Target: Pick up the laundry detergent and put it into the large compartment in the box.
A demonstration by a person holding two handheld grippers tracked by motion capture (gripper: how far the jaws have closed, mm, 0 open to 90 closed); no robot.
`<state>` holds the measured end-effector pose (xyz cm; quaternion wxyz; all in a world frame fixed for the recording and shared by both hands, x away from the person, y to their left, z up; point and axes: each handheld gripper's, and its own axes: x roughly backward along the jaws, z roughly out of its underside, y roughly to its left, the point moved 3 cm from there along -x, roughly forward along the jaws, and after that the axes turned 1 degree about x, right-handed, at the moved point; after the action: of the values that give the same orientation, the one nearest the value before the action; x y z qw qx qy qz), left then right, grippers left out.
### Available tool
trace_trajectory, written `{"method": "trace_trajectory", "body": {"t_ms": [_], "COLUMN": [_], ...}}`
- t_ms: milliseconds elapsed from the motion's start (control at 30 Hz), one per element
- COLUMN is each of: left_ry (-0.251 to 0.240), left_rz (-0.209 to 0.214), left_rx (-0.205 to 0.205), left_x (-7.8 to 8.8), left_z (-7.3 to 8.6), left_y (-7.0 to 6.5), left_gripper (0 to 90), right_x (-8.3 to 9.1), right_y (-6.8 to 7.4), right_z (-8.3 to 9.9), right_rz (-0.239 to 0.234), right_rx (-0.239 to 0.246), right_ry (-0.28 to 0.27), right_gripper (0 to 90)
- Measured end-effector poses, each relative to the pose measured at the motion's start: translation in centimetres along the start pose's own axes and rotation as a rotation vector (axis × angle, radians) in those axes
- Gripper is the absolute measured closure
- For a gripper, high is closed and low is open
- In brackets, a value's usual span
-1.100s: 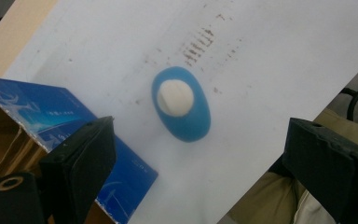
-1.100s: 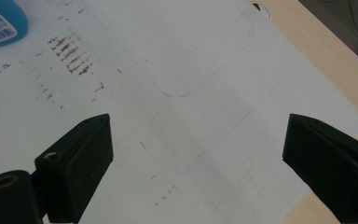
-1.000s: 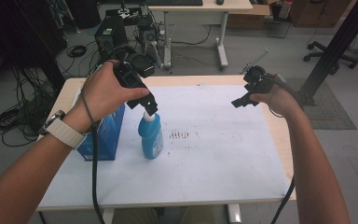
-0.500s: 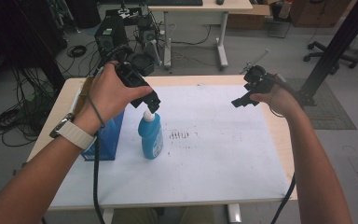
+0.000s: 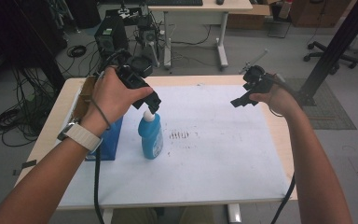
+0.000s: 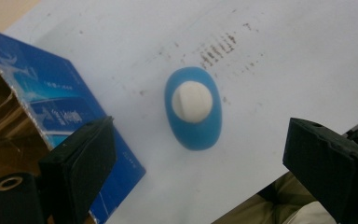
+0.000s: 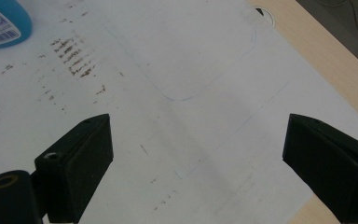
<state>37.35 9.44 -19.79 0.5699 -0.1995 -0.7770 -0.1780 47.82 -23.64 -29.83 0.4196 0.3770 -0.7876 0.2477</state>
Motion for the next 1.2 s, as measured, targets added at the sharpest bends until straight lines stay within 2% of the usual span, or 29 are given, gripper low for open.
{"method": "trace_trajectory", "body": {"t_ms": [233, 400, 667, 1200], "left_ry": [0.019, 0.030, 0.039, 0.042], "left_rz": [0.005, 0.004, 0.017, 0.007], "left_rx": [0.061, 0.090, 0.118, 0.152], "left_x": [-0.7, -1.1, -1.8, -3.1], "left_z": [0.0, 0.0, 0.0, -0.1], "left_y": [0.3, 0.3, 0.1, -0.3], "left_gripper": [9.8, 9.7, 10.1, 9.3], "right_x": [-0.2, -0.2, -0.3, -0.1], "right_y": [0.0, 0.0, 0.0, 0.2], "right_z": [-0.1, -0.2, -0.2, -0.2], "right_rz": [-0.004, -0.008, -0.016, -0.022], "right_rx": [0.008, 0.011, 0.021, 0.028], "right_ry": [0.000, -0.006, -0.008, -0.014], "right_gripper": [8.6, 8.6, 8.6, 8.6]}}
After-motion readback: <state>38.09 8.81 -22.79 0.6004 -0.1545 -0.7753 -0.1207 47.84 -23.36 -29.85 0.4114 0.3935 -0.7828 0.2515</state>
